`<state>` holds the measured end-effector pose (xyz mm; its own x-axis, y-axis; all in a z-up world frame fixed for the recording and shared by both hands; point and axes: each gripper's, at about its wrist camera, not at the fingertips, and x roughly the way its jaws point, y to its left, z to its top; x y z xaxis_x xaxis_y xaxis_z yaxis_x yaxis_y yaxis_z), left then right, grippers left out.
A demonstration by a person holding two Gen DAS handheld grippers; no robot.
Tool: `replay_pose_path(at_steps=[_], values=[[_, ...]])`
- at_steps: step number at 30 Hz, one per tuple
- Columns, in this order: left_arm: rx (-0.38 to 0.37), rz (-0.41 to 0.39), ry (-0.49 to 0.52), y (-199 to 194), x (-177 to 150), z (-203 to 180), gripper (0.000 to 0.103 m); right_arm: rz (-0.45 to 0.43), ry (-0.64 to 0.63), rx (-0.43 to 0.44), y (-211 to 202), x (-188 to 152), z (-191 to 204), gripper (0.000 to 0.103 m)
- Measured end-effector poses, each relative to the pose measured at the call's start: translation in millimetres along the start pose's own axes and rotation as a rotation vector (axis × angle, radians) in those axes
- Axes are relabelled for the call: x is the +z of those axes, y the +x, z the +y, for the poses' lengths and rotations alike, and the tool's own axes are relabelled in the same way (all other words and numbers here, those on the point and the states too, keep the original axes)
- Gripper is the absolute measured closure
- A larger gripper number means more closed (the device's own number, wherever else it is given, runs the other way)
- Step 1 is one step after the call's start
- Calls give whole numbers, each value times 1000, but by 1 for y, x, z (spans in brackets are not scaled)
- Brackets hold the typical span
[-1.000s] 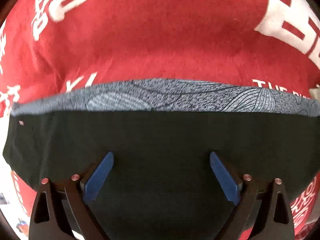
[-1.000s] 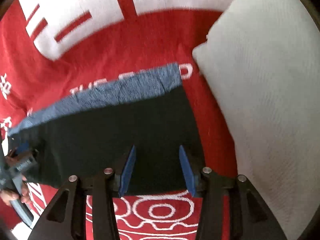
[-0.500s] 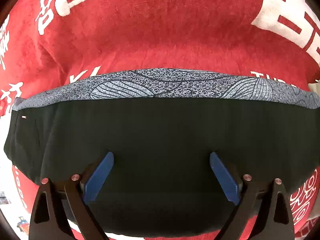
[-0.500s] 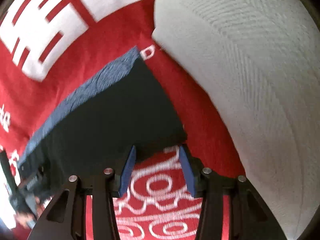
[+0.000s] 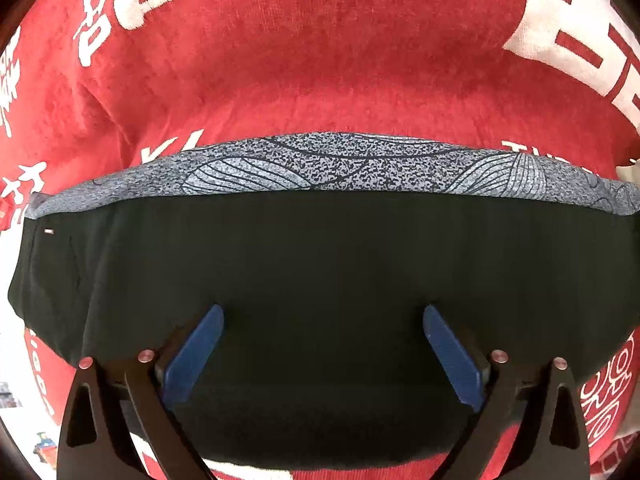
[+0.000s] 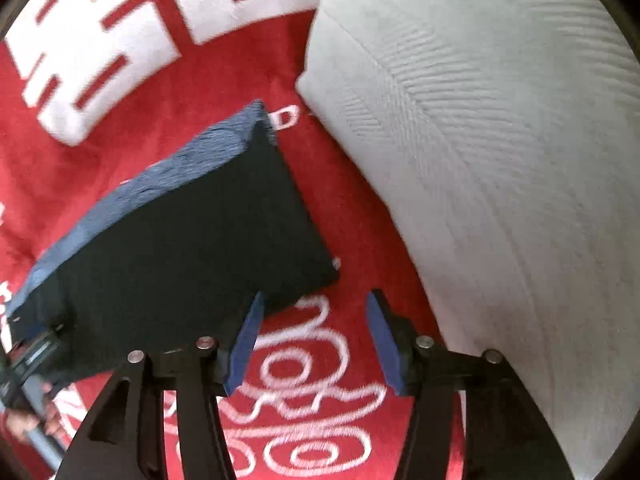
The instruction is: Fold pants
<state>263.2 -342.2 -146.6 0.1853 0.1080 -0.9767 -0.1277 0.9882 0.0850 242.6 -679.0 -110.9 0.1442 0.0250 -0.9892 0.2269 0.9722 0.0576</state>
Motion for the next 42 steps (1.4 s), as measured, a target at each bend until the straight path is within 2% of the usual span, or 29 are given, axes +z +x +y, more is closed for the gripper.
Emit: replay_pose_path(at_steps=[4, 8, 10, 11, 14, 19, 24, 27, 31, 33, 36, 40, 41, 42], values=[[-13, 6, 7, -13, -8, -8, 2, 13, -59, 30, -12, -24, 11, 41], [-34, -15, 20, -28, -19, -3, 2, 61, -40, 48, -10, -48, 18, 41], [-29, -33, 23, -33, -20, 6, 2, 75, -25, 60, -11, -57, 24, 41], [-22, -41, 24, -33, -19, 15, 2, 76, -27, 67, -14, -45, 32, 41], [5, -79, 5, -36, -11, 53, 2, 63, -67, 93, -19, -51, 60, 41], [68, -99, -81, -33, 1, 145, 2, 40, -178, 206, -13, -42, 147, 41], [171, -97, -132, -20, 5, 252, 2, 31, -346, 321, 0, -30, 278, 41], [221, -86, -163, -8, 6, 307, 2, 9, -439, 354, 12, -23, 350, 42], [200, -63, -217, 12, 2, 363, 2, -5, -615, 337, 27, -11, 430, 42], [184, -56, -219, 19, -3, 372, 2, 6, -759, 333, 41, -3, 465, 41], [105, -71, -243, 30, -5, 382, 2, 76, -939, 350, 61, -8, 506, 41], [59, -97, -266, 36, -10, 392, 0, 123, -1076, 308, 86, -21, 543, 41], [46, -102, -273, 36, -12, 394, 0, 148, -1085, 299, 93, -23, 548, 48], [38, -106, -272, 37, -12, 395, 0, 200, -1074, 282, 103, -22, 553, 82]])
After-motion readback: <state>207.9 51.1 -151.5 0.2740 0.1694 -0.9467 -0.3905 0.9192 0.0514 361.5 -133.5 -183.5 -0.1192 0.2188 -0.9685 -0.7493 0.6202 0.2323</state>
